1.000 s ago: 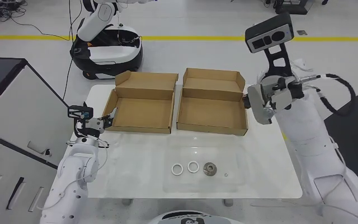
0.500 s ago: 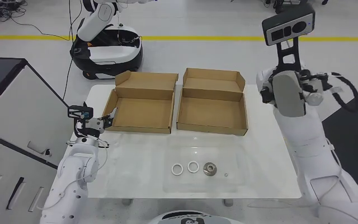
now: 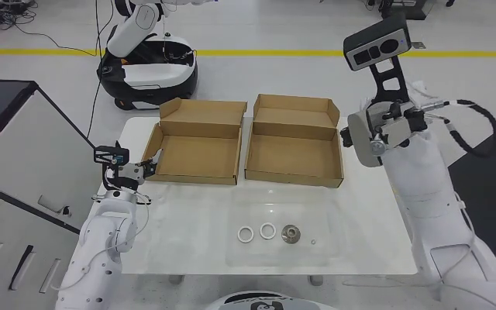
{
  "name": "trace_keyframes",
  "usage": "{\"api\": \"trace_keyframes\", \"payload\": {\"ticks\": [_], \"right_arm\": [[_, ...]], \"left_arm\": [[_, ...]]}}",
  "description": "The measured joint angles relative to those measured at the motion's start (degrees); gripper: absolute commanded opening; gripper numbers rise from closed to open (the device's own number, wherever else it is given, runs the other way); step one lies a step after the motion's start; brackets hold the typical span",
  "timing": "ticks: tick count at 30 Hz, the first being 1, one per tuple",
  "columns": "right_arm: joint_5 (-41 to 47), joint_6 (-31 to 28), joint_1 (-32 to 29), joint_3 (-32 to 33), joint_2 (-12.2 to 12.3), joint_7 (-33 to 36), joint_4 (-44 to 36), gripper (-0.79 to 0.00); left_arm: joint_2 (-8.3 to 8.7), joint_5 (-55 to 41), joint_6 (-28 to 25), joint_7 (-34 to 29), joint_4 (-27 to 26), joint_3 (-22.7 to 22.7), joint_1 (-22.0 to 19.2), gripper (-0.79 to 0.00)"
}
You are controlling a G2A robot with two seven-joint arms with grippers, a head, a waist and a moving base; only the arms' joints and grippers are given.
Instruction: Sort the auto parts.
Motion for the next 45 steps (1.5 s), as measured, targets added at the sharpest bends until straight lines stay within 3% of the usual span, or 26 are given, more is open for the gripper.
{"api": "trace_keyframes", "payload": {"ticks": [18,45], "right_arm": [[5.53,0.59,-1.39,0.87,-1.26,0.46,-0.15,-0.785],[4.21,0.93,-1.68,1.29,-1.14,-0.76,-0.44,-0.785]], "left_arm": [[0.00,0.00,0.00,0.00,0.00,0.00,0.00,0.000],[0.00,0.00,0.00,0.00,0.00,0.00,0.00,0.000]]}}
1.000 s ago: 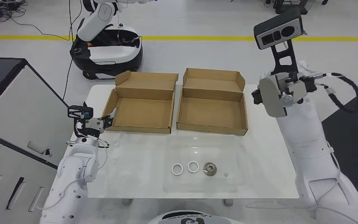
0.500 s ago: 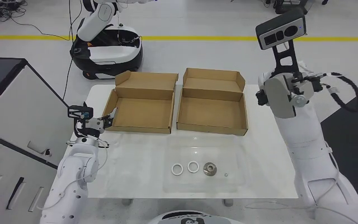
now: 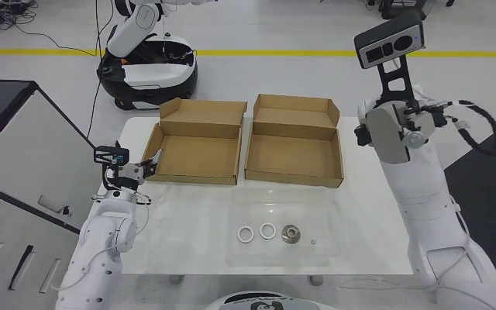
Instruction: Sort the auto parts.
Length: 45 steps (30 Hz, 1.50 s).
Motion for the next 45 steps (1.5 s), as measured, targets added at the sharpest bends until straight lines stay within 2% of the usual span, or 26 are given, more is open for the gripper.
{"api": "trace_keyframes", "payload": {"ticks": [2,6,12,16,19,23,29,36,40,45], "right_arm": [[-3.70,1.59,-0.30,1.25,0.38,-2.76,0.30,-0.785],[-16.45,9.47,0.03,5.44,1.97,-6.88,2.25,-0.785],[-35.28,21.78,0.64,9.95,4.61,-8.21,2.89,-0.785],[-49.87,27.33,2.34,10.23,6.47,-6.16,2.52,-0.785],[-59.19,27.15,4.51,8.79,7.72,-5.86,3.84,-0.785],[-61.28,25.96,9.81,5.11,8.98,-4.73,7.29,-0.785],[-67.47,23.48,22.16,-4.22,9.50,-2.26,14.01,-0.785],[-73.38,20.27,35.72,-17.03,7.37,0.96,23.16,-0.785],[-77.54,19.01,40.78,-23.87,5.62,1.77,27.76,-0.785],[-82.77,16.74,44.08,-31.21,3.66,1.74,32.48,-0.785]], "left_arm": [[0.00,0.00,0.00,0.00,0.00,0.00,0.00,0.000],[0.00,0.00,0.00,0.00,0.00,0.00,0.00,0.000],[0.00,0.00,0.00,0.00,0.00,0.00,0.00,0.000],[0.00,0.00,0.00,0.00,0.00,0.00,0.00,0.000],[0.00,0.00,0.00,0.00,0.00,0.00,0.00,0.000],[0.00,0.00,0.00,0.00,0.00,0.00,0.00,0.000],[0.00,0.00,0.00,0.00,0.00,0.00,0.00,0.000],[0.00,0.00,0.00,0.00,0.00,0.00,0.00,0.000],[0.00,0.00,0.00,0.00,0.00,0.00,0.00,0.000],[0.00,0.00,0.00,0.00,0.00,0.00,0.00,0.000]]}}
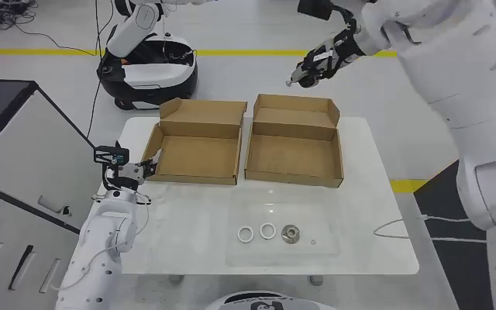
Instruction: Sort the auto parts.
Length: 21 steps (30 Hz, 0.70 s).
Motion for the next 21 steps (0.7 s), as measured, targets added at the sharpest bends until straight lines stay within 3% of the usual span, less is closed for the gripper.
{"api": "trace_keyframes", "payload": {"ticks": [9,21], "right_arm": [[-7.14,-1.64,-1.04,-6.31,-1.37,-0.49,4.31,-0.785],[-19.68,0.47,-7.87,-10.69,-0.43,-2.96,2.48,-0.785]], "left_arm": [[0.00,0.00,0.00,0.00,0.00,0.00,0.00,0.000],[0.00,0.00,0.00,0.00,0.00,0.00,0.00,0.000]]}}
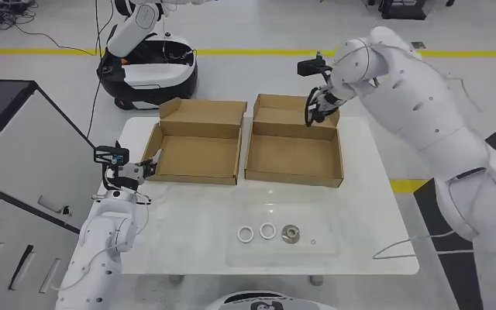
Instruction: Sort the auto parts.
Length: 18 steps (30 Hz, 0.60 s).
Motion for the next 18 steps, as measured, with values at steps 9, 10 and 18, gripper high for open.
{"api": "trace_keyframes", "payload": {"ticks": [9,10,18], "right_arm": [[-5.65,2.00,-4.72,-1.83,0.18,-1.38,-0.39,-0.785],[-5.78,2.16,-5.07,-1.86,0.15,-1.44,-0.38,-0.785],[-6.65,3.54,-8.26,-2.28,-0.35,-2.34,-0.16,-0.785]], "left_arm": [[0.00,0.00,0.00,0.00,0.00,0.00,0.00,0.000],[0.00,0.00,0.00,0.00,0.00,0.00,0.00,0.000],[0.00,0.00,0.00,0.00,0.00,0.00,0.00,0.000]]}}
